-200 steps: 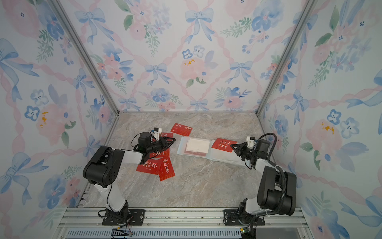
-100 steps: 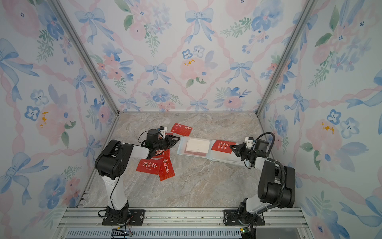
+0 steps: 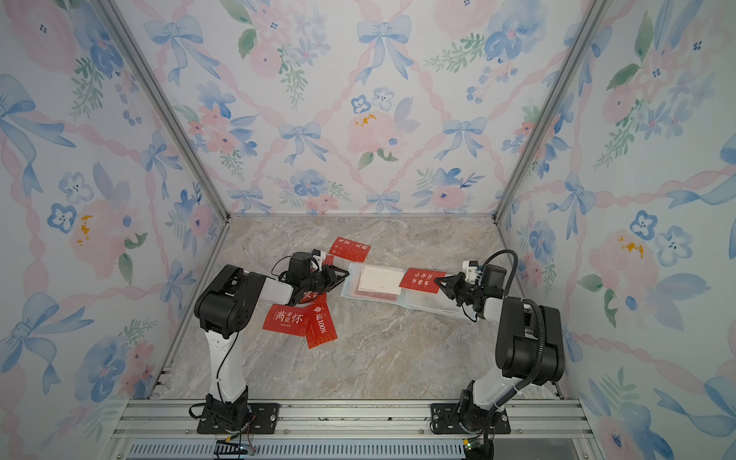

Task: Place the photos into the photo albums
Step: Insert the photo into the photo album.

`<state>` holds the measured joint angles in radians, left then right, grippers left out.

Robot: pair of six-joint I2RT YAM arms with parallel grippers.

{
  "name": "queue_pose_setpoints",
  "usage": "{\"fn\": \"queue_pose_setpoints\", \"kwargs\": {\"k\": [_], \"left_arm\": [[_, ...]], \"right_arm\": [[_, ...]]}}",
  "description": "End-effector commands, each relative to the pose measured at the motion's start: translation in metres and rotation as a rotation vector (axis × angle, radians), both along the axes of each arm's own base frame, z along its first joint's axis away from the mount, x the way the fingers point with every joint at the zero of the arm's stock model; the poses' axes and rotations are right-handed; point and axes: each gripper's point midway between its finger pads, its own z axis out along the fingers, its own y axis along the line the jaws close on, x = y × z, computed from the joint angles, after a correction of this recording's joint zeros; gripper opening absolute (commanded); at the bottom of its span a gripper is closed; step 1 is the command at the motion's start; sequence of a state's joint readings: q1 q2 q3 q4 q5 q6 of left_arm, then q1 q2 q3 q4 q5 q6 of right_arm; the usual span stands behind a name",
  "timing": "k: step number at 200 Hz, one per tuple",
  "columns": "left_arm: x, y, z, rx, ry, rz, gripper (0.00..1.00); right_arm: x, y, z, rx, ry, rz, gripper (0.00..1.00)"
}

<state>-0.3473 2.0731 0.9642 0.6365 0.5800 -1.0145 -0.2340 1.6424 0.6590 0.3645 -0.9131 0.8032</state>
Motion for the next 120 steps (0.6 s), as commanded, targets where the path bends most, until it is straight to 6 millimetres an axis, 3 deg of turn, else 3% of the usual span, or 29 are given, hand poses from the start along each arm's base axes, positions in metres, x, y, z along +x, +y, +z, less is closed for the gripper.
{"fn": "queue_pose_setpoints", "kwargs": {"k": [1,61,102,120], "left_arm": [[0.000,-0.002,-0.007,0.021,-0.008,-0.015,0.40],[0.001,-0.006,-0.009,0.020,-0.005,-0.022,0.40],[-0.003,-0.007,-0.012,0.023,0.001,-0.027,0.40],[-0.003,-0.006,-0.012,0.024,0.001,-0.027,0.40]], "right_arm": [[0.005,-0.004,0.008,-0.008,-0.040,0.004,0.00],[0.000,-0.015,0.009,-0.044,-0.033,-0.007,0.00],[0.002,0.005,0.005,-0.040,-0.030,0.036,0.00],[0.005,0.003,0.008,-0.027,-0.042,0.019,0.00]]}}
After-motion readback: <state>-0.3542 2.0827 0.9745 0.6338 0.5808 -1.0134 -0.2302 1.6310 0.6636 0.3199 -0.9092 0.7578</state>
